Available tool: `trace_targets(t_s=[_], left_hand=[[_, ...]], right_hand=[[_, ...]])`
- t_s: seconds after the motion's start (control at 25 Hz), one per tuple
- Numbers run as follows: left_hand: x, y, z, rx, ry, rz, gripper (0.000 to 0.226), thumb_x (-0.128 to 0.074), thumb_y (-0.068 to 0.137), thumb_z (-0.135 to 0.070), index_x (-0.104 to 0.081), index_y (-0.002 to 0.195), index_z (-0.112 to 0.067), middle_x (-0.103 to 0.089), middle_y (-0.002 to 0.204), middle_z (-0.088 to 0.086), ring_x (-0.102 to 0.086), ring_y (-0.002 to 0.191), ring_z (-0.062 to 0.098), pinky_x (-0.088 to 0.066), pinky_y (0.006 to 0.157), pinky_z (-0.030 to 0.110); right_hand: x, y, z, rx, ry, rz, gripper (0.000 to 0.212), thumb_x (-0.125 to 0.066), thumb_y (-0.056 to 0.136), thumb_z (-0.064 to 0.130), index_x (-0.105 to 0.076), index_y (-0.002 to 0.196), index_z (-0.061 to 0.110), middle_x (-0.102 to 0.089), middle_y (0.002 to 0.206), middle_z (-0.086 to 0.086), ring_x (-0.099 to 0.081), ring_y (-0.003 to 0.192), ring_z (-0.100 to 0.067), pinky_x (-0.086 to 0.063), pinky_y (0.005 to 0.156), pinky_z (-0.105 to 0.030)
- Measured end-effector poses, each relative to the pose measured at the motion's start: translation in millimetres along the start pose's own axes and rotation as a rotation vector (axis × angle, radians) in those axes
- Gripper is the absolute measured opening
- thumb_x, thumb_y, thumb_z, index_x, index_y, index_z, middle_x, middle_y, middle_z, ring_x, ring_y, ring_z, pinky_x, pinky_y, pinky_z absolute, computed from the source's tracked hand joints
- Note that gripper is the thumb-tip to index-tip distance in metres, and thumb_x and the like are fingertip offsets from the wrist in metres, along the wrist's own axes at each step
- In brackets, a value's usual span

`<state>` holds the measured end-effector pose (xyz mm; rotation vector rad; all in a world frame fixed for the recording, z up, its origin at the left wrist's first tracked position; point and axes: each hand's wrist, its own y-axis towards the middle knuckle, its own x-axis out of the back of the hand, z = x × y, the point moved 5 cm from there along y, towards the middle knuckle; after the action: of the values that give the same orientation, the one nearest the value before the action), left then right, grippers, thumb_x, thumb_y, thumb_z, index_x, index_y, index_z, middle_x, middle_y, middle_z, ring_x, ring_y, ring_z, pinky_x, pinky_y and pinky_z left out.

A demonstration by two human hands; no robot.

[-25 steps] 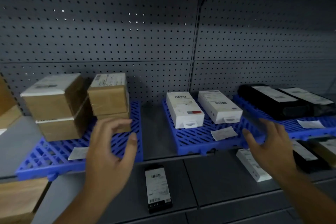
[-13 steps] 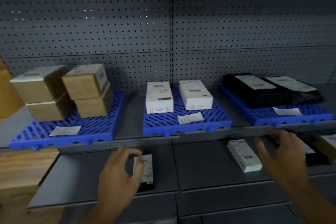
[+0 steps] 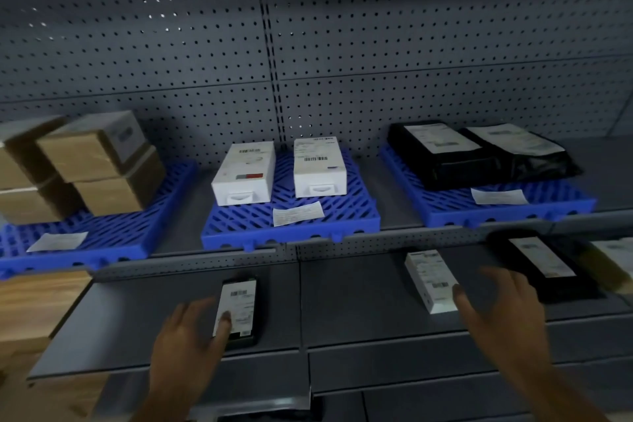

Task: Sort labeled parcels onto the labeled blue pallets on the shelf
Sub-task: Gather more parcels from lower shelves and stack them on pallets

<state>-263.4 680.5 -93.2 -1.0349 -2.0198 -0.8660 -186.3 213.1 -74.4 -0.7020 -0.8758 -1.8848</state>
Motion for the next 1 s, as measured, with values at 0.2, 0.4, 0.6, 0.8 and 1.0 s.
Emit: trace_targets(t_s=[0.2,0.4,0.6,0.8,1.0], left_hand=[[-43,52,24,0.023,0.046,-0.030,0.042,-0.084,0.080,-0.022,-0.071,0.119,-0.014,-0.066,0.118,0.020,-0.066,0.095,0.046,-0.054,0.083,0.054],[-130,78,67,0.175,0.120,0.008,0.075,-0.085,0.072,-0.052,-0.060,0.138,-0.028,-0.052,0.141,0.016,-0.053,0.123,0.049,-0.045,0.102,0.062],[-218,58,108,0.356,0.104,0.006,0.108,-0.084,0.047,-0.066,-0.050,0.146,-0.038,-0.044,0.145,0.017,-0.049,0.128,0.052,-0.042,0.105,0.063],[-239,58,120,0.359,0.102,0.055,0.098,-0.094,0.065,-0.039,-0.045,0.150,-0.036,-0.034,0.155,0.018,-0.035,0.140,0.048,-0.033,0.116,0.059],[-234,55,97,0.235,-0.004,-0.068,0.072,-0.090,0.075,-0.021,-0.061,0.140,-0.026,-0.047,0.149,0.016,-0.043,0.137,0.045,-0.034,0.115,0.063]], right_hand=[[-39,30,-16,0.026,-0.094,-0.021,0.062,-0.085,0.073,0.039,-0.061,0.121,0.007,-0.059,0.122,-0.020,-0.055,0.112,-0.042,-0.047,0.092,-0.052],[-123,74,-77,0.052,-0.177,0.053,0.079,-0.084,0.069,0.052,-0.056,0.134,0.016,-0.053,0.132,-0.021,-0.051,0.115,-0.044,-0.049,0.095,-0.055],[-218,103,-148,-0.057,-0.203,0.284,0.107,-0.072,0.064,0.076,-0.029,0.154,0.037,-0.030,0.156,-0.012,-0.036,0.137,-0.037,-0.039,0.110,-0.051],[-267,114,-175,-0.046,-0.249,0.376,0.094,-0.071,0.074,0.068,-0.022,0.151,0.050,-0.022,0.158,-0.010,-0.032,0.139,-0.038,-0.039,0.111,-0.051],[-275,113,-175,-0.025,-0.238,0.243,0.084,-0.073,0.080,0.054,-0.032,0.152,0.045,-0.024,0.156,-0.015,-0.029,0.137,-0.041,-0.033,0.111,-0.053]])
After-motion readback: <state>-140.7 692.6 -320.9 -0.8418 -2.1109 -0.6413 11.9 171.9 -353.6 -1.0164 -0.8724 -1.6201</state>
